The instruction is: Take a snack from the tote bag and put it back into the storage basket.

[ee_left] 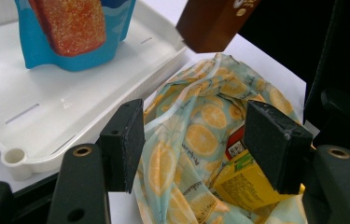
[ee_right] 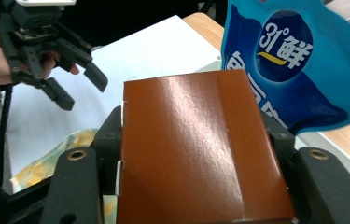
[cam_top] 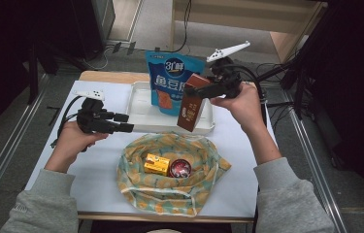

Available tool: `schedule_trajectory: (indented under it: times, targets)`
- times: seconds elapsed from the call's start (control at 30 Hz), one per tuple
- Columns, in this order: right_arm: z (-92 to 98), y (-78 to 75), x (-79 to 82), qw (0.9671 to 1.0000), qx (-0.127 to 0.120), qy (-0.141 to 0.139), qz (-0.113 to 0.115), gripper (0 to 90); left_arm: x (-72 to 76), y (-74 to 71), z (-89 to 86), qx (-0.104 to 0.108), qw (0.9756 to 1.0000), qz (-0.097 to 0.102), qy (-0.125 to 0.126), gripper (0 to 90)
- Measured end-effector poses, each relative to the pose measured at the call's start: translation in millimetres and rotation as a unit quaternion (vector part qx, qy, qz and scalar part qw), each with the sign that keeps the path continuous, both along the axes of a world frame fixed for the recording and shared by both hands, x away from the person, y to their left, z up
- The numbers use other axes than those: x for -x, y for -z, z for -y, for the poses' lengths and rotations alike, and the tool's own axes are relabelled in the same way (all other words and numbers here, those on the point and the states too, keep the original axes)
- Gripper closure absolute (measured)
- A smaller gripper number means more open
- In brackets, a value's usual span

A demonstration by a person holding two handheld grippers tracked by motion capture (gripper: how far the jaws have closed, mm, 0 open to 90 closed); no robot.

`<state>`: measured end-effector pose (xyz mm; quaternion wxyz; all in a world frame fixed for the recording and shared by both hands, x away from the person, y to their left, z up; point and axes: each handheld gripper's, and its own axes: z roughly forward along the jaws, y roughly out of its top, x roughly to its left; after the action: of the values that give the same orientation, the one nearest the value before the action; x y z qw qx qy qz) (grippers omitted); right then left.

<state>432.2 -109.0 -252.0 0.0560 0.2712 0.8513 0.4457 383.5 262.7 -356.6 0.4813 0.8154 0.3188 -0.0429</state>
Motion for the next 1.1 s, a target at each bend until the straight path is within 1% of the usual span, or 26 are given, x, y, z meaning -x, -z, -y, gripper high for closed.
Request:
schedule_trajectory:
  times: [0.07,0.13,0.27,0.33,0.4,0.47,0.53,0.57,0.63,0.67,0.7,0.8,0.87,1.0,1.1]
  targets:
    - [-5.8,3.3,-3.9,1.0,0.005,0.001,0.0,42.3,0.0,-0.4,-0.8,0.001,1.0,0.002,0.0,39.1]
    - [-11.4,6.1,-7.4,1.0,0.004,0.003,0.001,42.3,0.3,-0.8,-1.8,0.002,1.0,0.002,0.0,39.1]
    - [-22.2,9.7,-15.5,1.0,0.008,-0.001,-0.005,42.4,0.9,-1.5,-4.2,0.002,1.0,0.002,-0.002,39.1]
    - [-25.3,10.0,-19.5,1.0,0.002,-0.001,-0.005,42.3,0.8,-2.0,-5.1,0.004,1.0,0.001,-0.003,39.2]
    - [-29.1,10.0,-23.9,1.0,-0.007,0.001,-0.002,42.4,0.7,-2.4,-5.8,0.005,1.0,0.003,-0.004,39.1]
    - [-32.4,9.8,-26.0,0.9999,-0.01,0.002,0.001,42.4,0.6,-2.6,-6.5,0.006,1.0,0.001,-0.004,39.2]
    - [-37.1,10.5,-28.1,0.9999,-0.01,0.002,0.007,42.3,0.6,-2.5,-6.9,0.004,1.0,-0.002,-0.003,39.8]
    - [-39.2,11.2,-28.8,0.9999,-0.008,0.003,0.009,42.3,0.9,-2.5,-7.0,0.001,1.0,0.0,-0.004,40.0]
    - [-43.9,13.4,-31.1,0.9999,-0.005,0.005,0.009,42.4,1.3,-2.8,-7.4,0.002,1.0,0.0,-0.003,40.1]
    - [-48.9,17.1,-33.6,1.0,-0.004,0.003,0.008,42.4,2.1,-3.3,-7.6,0.006,1.0,0.0,-0.004,40.1]
    - [-48.9,17.1,-33.6,1.0,-0.004,0.003,0.008,42.4,2.1,-3.3,-7.6,0.006,1.0,0.0,-0.004,40.0]
    - [-58.9,24.3,-37.5,1.0,0.004,0.003,0.008,42.4,1.9,-3.7,-8.9,0.008,0.9999,0.001,-0.007,39.7]
    - [-63.7,27.9,-39.6,0.9999,0.005,0.004,0.009,42.4,1.7,-3.6,-9.5,0.007,0.9999,0.0,-0.007,39.7]
    - [-74.3,36.7,-43.4,1.0,0.007,0.005,0.003,42.4,1.3,-1.9,-9.1,0.002,1.0,-0.001,-0.007,39.8]
    - [-81.8,41.2,-45.2,0.9999,0.006,0.006,0.007,42.4,0.9,-1.2,-8.7,-0.001,1.0,0.001,-0.006,39.9]
